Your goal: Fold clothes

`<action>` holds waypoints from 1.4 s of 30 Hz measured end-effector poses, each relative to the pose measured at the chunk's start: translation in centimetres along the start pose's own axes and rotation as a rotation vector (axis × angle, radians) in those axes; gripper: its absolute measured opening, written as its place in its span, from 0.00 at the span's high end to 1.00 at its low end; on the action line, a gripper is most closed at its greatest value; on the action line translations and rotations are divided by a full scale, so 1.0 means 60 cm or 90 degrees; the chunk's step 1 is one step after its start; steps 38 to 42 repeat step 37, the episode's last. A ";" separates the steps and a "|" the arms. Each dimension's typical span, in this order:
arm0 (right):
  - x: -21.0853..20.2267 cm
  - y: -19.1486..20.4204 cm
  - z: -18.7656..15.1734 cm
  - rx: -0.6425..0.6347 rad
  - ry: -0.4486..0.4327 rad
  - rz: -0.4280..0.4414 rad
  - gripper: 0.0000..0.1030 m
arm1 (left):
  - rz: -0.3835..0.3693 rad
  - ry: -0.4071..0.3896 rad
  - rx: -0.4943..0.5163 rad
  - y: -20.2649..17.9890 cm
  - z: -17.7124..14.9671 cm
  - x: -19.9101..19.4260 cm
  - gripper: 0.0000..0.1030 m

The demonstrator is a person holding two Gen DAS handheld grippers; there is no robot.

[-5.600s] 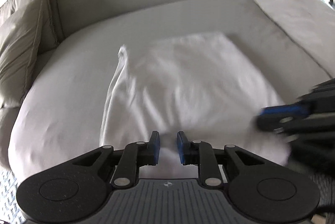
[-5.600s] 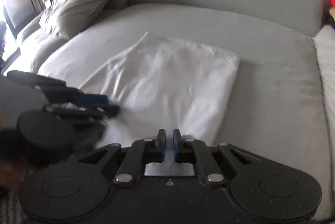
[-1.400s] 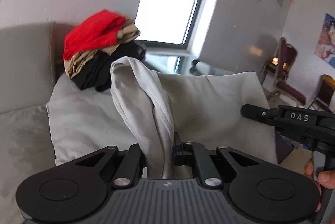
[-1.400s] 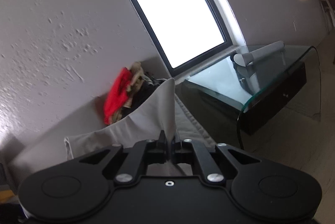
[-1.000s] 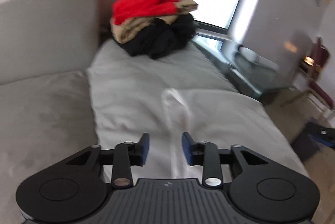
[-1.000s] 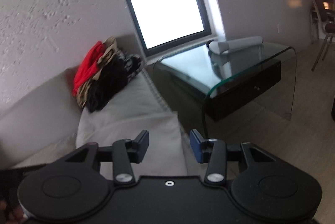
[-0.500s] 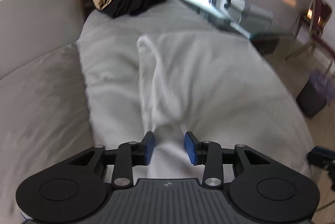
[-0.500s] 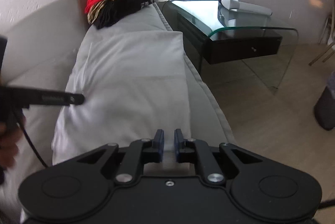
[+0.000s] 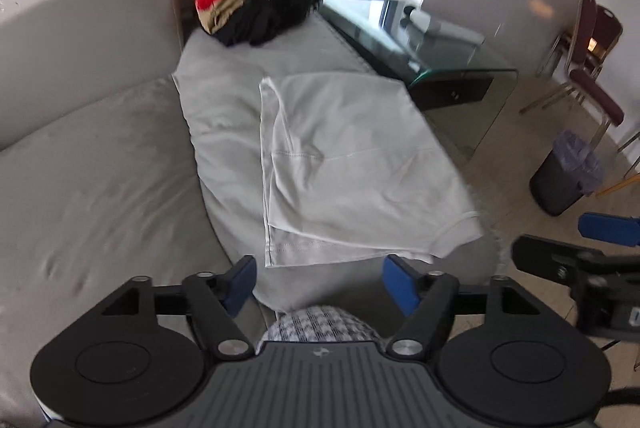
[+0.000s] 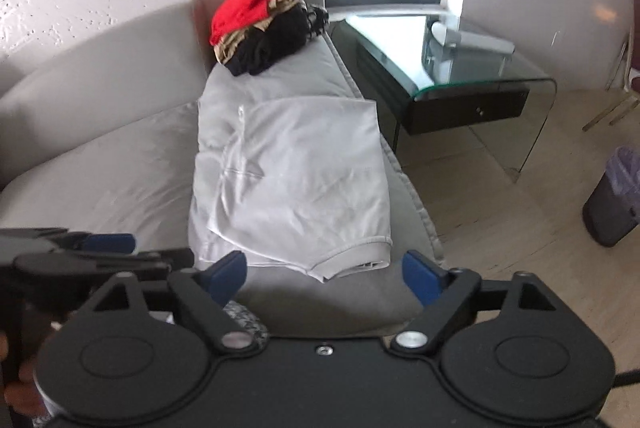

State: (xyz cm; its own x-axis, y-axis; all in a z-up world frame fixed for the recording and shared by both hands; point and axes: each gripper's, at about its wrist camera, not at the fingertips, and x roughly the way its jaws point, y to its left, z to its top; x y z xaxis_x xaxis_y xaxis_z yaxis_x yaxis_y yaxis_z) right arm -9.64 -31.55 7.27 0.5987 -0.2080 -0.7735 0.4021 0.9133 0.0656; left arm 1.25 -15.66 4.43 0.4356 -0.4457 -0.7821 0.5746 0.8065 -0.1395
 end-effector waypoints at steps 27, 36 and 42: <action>-0.060 0.025 -0.037 0.013 0.044 -0.013 0.00 | 0.021 0.027 0.001 -0.010 -0.041 -0.046 0.12; -0.055 0.018 -0.041 0.018 0.047 -0.017 0.00 | -0.011 0.029 -0.014 -0.004 -0.042 -0.034 0.11; -0.055 0.019 -0.040 0.017 0.045 -0.018 0.00 | -0.014 0.030 -0.016 -0.004 -0.042 -0.033 0.11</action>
